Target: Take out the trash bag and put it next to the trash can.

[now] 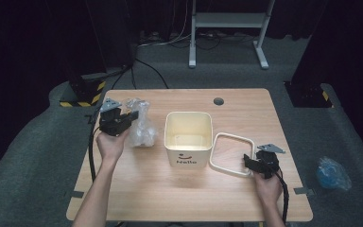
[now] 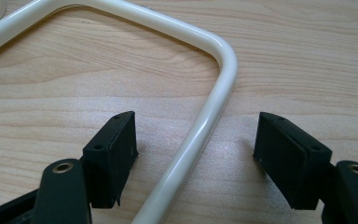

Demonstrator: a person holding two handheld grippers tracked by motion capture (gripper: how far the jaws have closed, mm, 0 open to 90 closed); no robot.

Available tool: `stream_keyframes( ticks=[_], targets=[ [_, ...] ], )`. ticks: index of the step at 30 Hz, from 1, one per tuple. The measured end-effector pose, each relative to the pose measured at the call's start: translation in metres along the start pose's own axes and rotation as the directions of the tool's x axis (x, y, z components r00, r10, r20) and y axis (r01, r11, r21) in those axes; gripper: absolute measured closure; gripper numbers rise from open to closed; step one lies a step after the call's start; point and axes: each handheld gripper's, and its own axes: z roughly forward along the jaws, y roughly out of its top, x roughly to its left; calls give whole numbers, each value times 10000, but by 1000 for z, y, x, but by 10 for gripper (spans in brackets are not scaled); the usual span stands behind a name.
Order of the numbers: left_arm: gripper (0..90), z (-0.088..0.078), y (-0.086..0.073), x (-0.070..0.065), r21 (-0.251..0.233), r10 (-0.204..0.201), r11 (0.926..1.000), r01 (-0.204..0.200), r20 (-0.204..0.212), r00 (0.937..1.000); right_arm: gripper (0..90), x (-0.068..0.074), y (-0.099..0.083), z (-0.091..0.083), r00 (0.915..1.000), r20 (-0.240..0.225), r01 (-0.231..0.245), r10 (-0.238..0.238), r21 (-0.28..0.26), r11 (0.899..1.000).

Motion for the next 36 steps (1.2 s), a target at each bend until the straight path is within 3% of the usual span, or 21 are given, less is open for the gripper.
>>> stream_keyframes(
  ticks=[5, 6, 9, 10, 11, 17, 19, 20, 23, 26, 36],
  targets=[
    [892, 4, -1, 1, -8, -13, 10000, 13, -62, 10000, 294, 0, 0, 0, 10000, -3, -4, 4, 3, 10000],
    [891, 6, -3, -1, -209, -269, 9994, 267, -83, 9996, 294, 0, 0, 0, 10000, -6, -18, 18, 13, 10000],
    [892, 9, -4, 1, -166, -264, 9995, 262, -138, 9996, 294, 0, 0, 0, 10000, -7, -22, 22, 15, 10000],
    [891, 8, -4, 3, 45, -78, 10000, 79, -112, 9999, 294, 0, 0, 0, 10000, -6, -20, 20, 14, 10000],
    [891, 10, -5, 2, -156, -284, 9995, 282, -143, 9995, 294, 0, 0, 0, 10000, -3, -5, 5, 6, 10000],
    [891, 15, -7, 2, -128, -269, 9996, 267, -183, 9995, 294, 0, 0, 0, 10000, -2, -1, 1, 0, 10000],
    [890, 15, -7, 4, 83, -61, 9999, 62, -192, 9998, 294, 0, 0, 0, 10000, -2, 2, -2, -1, 10000],
    [890, 18, -8, 2, -105, -234, 9997, 231, -238, 9994, 294, 0, 0, 0, 10000, -3, 4, -4, -1, 10000],
    [889, 21, -9, 2, -94, -251, 9996, 248, -277, 9993, 294, 0, 0, 0, 10000, -6, -19, 19, 15, 10000],
    [889, 23, -9, 3, 167, -53, 9998, 57, -262, 9996, 294, 0, 0, 0, 10000, -2, 1, -1, -1, 10000],
    [885, 31, -14, 5, 380, -146, 9992, 157, -289, 9995, 294, 0, 0, 0, 10000, -4, 2, -2, -1, 10000]
  ],
)
